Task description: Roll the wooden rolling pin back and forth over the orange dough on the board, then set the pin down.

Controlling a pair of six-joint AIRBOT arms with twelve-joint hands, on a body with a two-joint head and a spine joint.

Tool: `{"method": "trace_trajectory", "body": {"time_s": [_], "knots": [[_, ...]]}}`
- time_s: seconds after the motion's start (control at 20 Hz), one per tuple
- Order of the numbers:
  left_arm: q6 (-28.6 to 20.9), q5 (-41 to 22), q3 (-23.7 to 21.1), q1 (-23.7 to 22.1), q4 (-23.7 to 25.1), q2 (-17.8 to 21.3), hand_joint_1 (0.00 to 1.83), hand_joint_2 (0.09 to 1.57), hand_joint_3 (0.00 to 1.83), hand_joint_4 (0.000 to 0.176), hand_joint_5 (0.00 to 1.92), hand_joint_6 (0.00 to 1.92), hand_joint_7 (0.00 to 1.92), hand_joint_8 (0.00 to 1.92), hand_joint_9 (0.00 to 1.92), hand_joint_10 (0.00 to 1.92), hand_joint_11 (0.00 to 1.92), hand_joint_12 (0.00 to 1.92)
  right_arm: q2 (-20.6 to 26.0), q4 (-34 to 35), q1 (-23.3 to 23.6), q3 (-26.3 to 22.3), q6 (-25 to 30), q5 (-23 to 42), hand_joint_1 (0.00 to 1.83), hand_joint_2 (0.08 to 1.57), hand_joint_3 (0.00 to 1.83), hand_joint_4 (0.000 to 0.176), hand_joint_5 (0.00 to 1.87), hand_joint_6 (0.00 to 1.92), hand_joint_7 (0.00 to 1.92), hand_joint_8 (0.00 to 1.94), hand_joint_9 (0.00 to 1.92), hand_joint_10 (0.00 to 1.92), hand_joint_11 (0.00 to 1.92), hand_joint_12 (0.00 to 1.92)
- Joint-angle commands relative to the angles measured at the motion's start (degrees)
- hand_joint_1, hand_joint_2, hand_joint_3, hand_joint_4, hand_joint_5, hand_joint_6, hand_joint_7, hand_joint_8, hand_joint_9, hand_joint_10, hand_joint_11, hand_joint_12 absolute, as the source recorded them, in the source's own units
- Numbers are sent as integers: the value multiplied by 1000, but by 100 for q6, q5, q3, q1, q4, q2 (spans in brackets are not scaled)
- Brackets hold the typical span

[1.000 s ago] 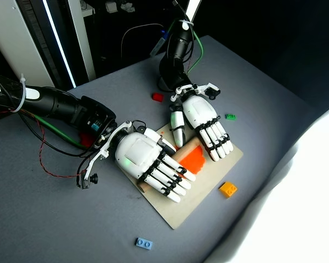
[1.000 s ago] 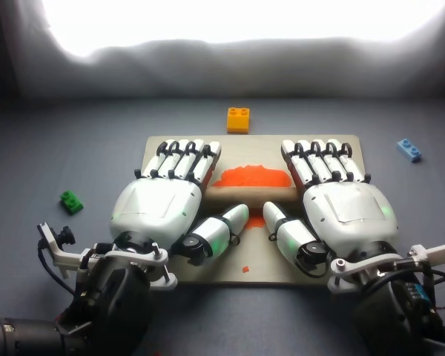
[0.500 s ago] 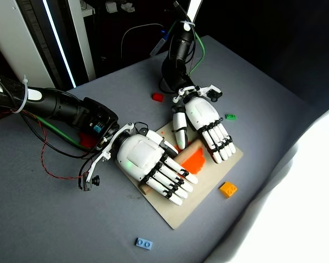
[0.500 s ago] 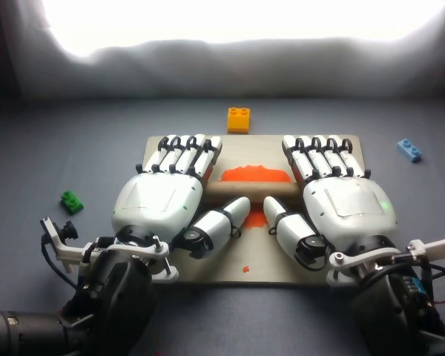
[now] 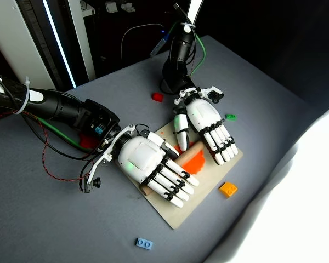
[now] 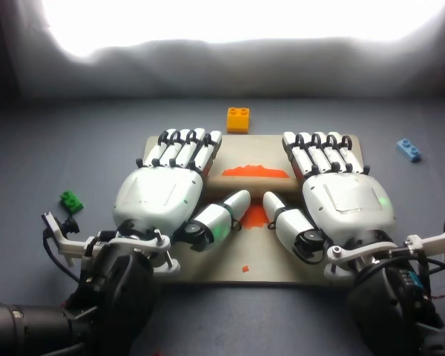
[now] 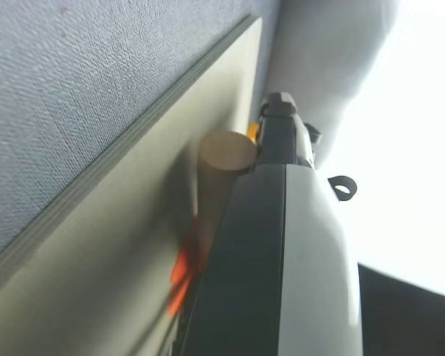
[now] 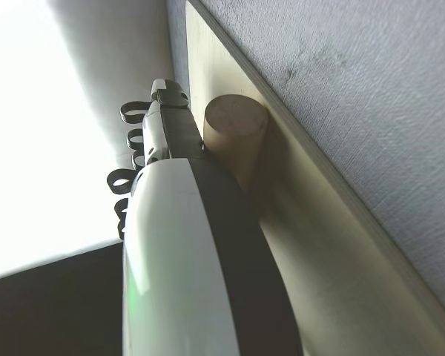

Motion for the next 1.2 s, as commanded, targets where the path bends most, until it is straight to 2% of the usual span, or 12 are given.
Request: {"method": "trace_trajectory", "body": {"time_s": [0.0,1.15], "knots": [[112,-321,68,-12,32,-12,0,1435,13,0,0,0,0,0,0,0,0,0,8,-197,31,47,35,417,0,1481,5,0,0,0,0,0,0,0,0,0],[368,-131,435,-154,-224,-190,0,1455,13,0,0,0,0,0,0,0,0,0,-27,-151,183,375,152,256,0,1489,4,0,9,3,0,0,0,0,0,0]]}}
